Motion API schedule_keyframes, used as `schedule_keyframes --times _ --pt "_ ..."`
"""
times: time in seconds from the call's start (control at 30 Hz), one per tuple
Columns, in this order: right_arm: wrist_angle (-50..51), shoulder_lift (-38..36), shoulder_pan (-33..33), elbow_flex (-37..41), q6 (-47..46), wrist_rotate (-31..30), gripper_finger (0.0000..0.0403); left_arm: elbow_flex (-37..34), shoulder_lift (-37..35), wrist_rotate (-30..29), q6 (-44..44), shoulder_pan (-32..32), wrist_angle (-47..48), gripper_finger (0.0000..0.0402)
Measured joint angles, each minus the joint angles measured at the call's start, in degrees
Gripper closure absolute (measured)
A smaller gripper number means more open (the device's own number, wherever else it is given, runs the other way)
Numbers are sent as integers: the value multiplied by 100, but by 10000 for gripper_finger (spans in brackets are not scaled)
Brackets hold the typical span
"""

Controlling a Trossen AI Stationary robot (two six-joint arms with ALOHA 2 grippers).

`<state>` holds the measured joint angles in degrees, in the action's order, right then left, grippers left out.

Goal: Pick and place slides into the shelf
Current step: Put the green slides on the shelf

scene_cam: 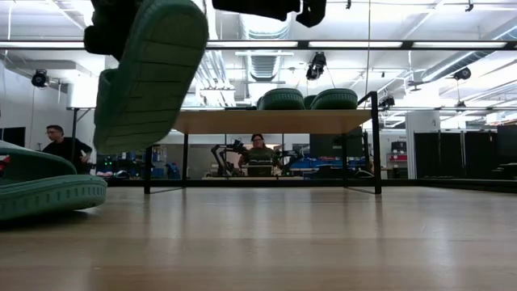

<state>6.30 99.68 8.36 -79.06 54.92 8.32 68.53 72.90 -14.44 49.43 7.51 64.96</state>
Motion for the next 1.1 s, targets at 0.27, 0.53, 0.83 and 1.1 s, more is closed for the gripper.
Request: schedule_keyframes --times 0.27,0.53,0.83,1.1 --pt "-55 54 4 2 83 74 179 0 29 -42 -246 -4 -562 401" --pt "-119 205 4 5 -50 67 179 0 24 -81 -394 -15 -849 401" --pt "-248 212 4 -10 -350 69 187 2 24 -180 -533 -44 -1118 401" --pt "-401 271 6 -10 -209 101 291 2 24 -260 -697 -44 -1394 401"
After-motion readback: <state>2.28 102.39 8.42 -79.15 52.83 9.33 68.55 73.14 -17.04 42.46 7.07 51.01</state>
